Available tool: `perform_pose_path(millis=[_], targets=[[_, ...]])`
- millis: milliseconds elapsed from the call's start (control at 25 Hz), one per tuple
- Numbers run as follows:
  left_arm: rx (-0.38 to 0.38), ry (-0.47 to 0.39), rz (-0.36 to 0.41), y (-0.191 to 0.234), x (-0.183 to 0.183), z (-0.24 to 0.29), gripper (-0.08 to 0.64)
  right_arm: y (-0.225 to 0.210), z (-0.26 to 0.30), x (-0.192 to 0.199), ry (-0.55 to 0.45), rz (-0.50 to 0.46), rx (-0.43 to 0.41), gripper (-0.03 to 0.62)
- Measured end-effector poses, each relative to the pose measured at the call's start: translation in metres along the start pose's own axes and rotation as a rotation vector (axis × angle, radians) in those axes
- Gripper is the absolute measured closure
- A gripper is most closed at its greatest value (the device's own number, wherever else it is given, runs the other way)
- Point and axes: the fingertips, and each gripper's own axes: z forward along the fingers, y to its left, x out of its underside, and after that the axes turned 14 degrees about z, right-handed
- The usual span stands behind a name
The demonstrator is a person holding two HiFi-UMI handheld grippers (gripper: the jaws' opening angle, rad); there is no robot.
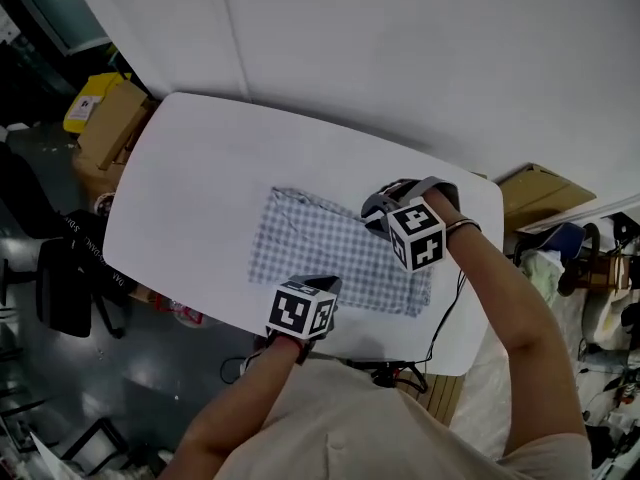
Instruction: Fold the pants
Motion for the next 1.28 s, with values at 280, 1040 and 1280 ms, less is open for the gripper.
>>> perform_pose_path(millis=[280, 1040, 1280], targets=[[-0.178, -0.033, -0.144, 0.072, 0.03, -0.04, 0.549, -0.04, 0.036, -0.068, -0.005, -0.12, -0.058, 0.523], [-0.378, 0.045, -0.219, 0.17, 0.081, -0.073, 0.357, -0.085, 0.152, -0.152, 0.218, -0.487, -0.339, 0.403], [-0.334, 0.06, -0.224, 0.176, 0.082, -0.059, 0.357, -0.078, 0.171, -0.145, 0.322, -0.538, -0.468, 0.405]])
